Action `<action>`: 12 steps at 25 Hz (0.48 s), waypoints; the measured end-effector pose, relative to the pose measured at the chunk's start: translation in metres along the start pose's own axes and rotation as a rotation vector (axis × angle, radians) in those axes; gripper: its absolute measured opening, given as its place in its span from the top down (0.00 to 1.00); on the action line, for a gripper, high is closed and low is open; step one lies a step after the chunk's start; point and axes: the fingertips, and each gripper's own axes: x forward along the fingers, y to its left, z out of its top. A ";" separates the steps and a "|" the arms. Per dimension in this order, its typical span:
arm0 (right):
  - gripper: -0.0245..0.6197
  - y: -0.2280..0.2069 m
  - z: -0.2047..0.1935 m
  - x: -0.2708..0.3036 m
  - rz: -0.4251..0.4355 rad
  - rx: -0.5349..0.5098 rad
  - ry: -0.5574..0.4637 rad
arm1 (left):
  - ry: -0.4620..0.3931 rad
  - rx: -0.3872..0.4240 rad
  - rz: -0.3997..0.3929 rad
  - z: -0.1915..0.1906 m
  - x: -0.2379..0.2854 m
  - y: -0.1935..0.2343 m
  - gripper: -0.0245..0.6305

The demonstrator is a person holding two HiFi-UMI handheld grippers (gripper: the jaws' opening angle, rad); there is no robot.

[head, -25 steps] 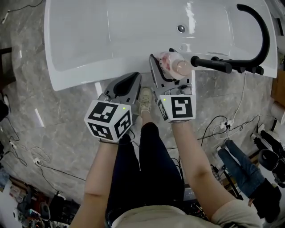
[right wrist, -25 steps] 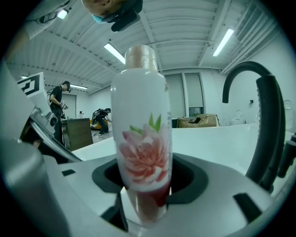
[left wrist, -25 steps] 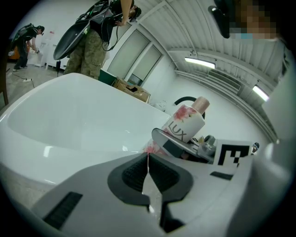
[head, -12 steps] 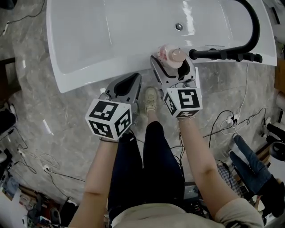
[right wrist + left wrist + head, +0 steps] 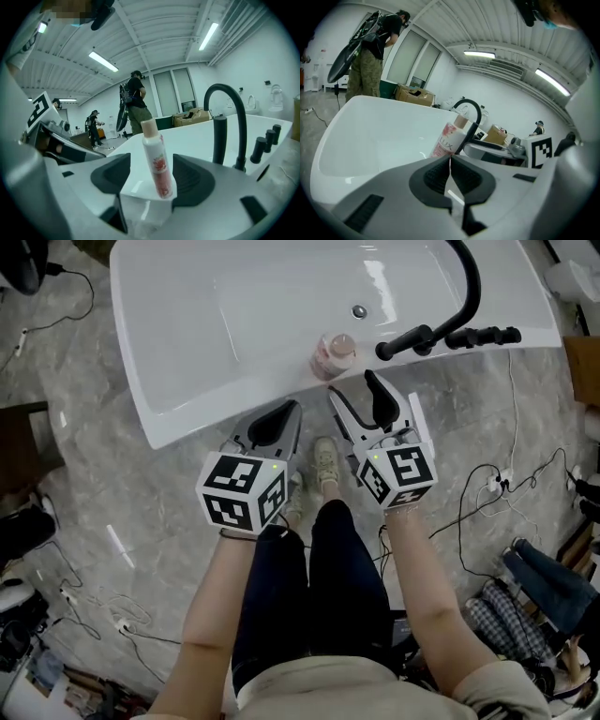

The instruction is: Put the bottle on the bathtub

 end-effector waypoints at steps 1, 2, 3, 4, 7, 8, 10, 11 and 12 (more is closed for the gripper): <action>0.54 0.004 0.007 -0.007 -0.007 0.017 -0.009 | -0.003 0.009 -0.008 0.005 -0.006 -0.005 0.95; 0.55 0.007 0.015 -0.015 -0.016 0.033 -0.020 | -0.007 0.019 -0.017 0.010 -0.013 -0.011 0.95; 0.57 0.011 0.023 -0.022 -0.025 0.049 -0.031 | -0.010 0.027 -0.026 0.016 -0.020 -0.016 0.95; 0.59 0.015 0.030 -0.029 -0.031 0.066 -0.039 | -0.012 0.036 -0.033 0.020 -0.028 -0.022 0.95; 0.63 0.029 0.051 -0.053 -0.018 0.147 -0.052 | -0.006 0.069 -0.055 0.028 -0.050 -0.040 0.95; 0.65 0.033 0.058 -0.060 -0.009 0.169 -0.059 | -0.004 0.085 -0.062 0.031 -0.056 -0.045 0.95; 0.71 0.043 0.072 -0.073 0.009 0.169 -0.064 | -0.003 0.112 -0.080 0.037 -0.068 -0.056 0.95; 0.75 0.049 0.078 -0.079 0.020 0.160 -0.062 | -0.003 0.118 -0.090 0.040 -0.075 -0.063 0.95; 0.80 0.056 0.084 -0.086 0.033 0.152 -0.058 | -0.002 0.119 -0.101 0.041 -0.083 -0.069 0.95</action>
